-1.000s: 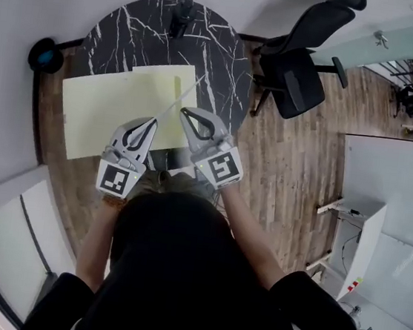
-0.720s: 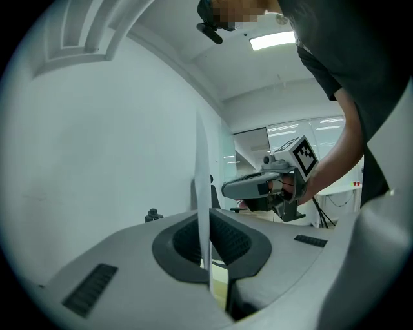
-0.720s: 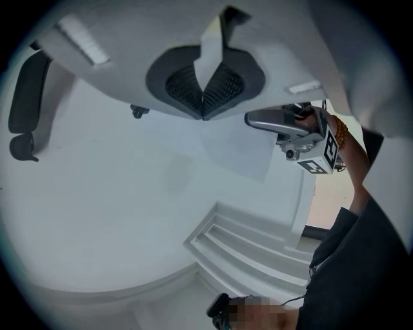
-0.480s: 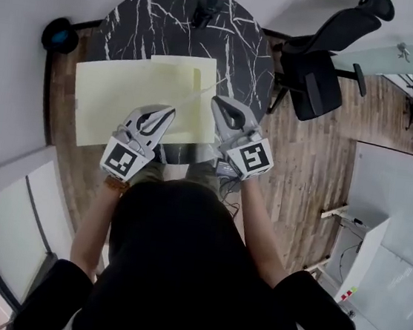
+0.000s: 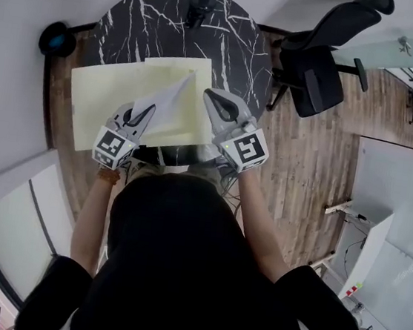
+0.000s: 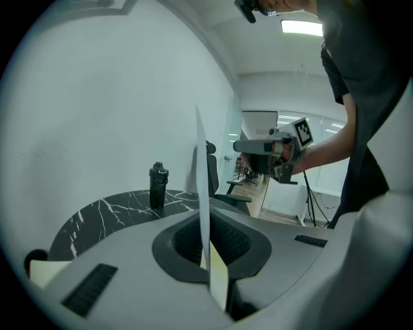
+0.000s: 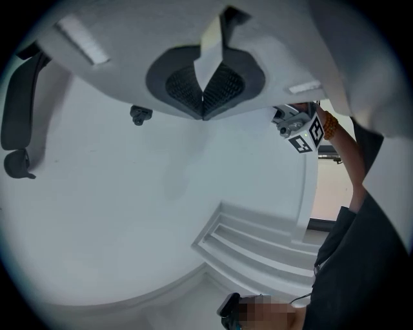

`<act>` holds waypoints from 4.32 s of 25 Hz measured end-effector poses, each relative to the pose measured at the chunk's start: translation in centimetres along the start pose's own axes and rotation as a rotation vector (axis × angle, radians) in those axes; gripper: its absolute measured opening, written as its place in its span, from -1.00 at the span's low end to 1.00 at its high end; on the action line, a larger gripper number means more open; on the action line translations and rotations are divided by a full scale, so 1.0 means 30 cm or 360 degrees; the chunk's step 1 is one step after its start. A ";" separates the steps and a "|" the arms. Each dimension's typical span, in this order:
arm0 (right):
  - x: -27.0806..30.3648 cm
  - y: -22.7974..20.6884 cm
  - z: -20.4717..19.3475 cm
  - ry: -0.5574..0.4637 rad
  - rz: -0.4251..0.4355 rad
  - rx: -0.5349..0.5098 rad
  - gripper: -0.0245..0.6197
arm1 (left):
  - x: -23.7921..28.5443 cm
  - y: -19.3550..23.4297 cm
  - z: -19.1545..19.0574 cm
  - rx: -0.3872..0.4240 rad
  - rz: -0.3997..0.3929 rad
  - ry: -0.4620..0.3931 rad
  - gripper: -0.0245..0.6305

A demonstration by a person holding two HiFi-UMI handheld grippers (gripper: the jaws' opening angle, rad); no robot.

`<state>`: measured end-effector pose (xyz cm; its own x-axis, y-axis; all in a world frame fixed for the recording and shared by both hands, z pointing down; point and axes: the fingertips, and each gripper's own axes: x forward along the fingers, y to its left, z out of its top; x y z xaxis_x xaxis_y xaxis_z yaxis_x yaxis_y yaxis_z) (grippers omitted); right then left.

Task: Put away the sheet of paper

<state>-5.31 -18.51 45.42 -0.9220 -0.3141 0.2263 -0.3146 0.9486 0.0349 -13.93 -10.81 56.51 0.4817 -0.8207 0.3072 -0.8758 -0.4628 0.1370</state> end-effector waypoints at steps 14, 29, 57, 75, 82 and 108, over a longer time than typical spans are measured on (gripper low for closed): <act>-0.075 0.002 -0.041 0.0020 -0.0224 0.0056 -0.93 | 0.086 0.074 -0.264 -0.0042 -0.0067 0.0268 -0.89; -0.183 -0.048 -0.055 0.0063 -0.0357 0.0030 -0.93 | 0.197 0.050 -0.308 -0.0048 -0.0161 0.0293 -0.89; -0.255 -0.058 -0.062 0.0080 -0.0408 0.0039 -0.93 | 0.340 0.084 -0.456 -0.0184 -0.0044 0.0491 -0.89; -0.225 -0.011 -0.068 0.0063 -0.0348 0.0053 -0.93 | 0.048 0.310 -0.423 -0.0088 0.0337 0.0449 -0.13; -0.203 0.031 -0.068 0.0070 -0.0296 0.0050 -0.93 | 0.127 -0.016 -0.580 0.0351 -0.0299 0.0748 -0.13; -0.260 0.084 -0.103 0.0119 -0.0238 0.0049 -0.93 | 0.378 -0.005 -0.692 0.0064 -0.0155 0.1026 -0.17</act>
<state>1.79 -13.56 46.76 -0.8455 -0.4466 0.2928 -0.4546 0.8896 0.0441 -8.96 -13.09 79.51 0.4334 -0.4147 0.8001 -0.8213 -0.5473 0.1612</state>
